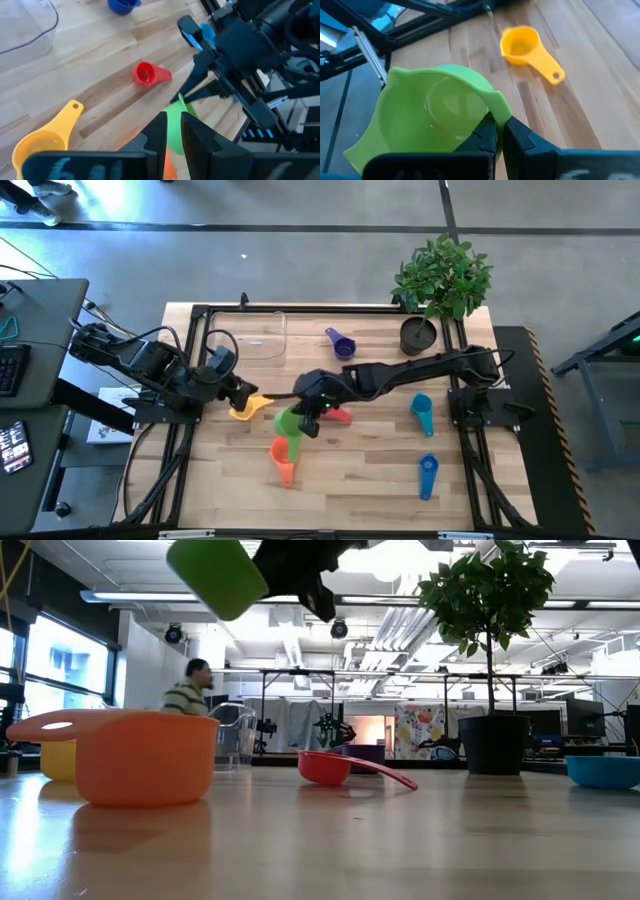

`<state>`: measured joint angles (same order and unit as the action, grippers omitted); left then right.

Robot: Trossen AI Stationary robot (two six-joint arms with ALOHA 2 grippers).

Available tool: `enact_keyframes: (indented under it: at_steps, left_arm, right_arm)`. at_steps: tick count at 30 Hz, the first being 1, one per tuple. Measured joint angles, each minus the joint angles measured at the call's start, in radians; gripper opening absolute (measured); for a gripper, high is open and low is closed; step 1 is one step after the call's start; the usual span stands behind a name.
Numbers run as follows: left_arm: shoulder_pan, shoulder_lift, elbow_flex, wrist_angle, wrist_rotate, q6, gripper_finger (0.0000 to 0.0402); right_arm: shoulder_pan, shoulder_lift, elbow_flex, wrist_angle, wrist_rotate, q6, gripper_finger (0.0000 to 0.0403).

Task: Nest measuring cups in basket
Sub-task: Stack the green measuring cup on top of the orange measuring cup

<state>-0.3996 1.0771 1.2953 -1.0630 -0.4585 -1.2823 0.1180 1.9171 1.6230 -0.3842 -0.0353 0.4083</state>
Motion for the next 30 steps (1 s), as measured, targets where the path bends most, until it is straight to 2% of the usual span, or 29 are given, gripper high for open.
enact_keyframes:
  at_steps: [11,30]
  left_arm:
    - [0.000,0.000,0.000,0.002,-0.023,0.001,0.0047]
    - [0.000,0.000,0.000,-0.008,-0.024,0.064,0.0047]
  right_arm:
    - [0.023,0.069,0.000,0.127,-0.011,-0.018,0.0000]
    - [0.036,0.176,-0.001,0.115,-0.066,0.063,0.0000]
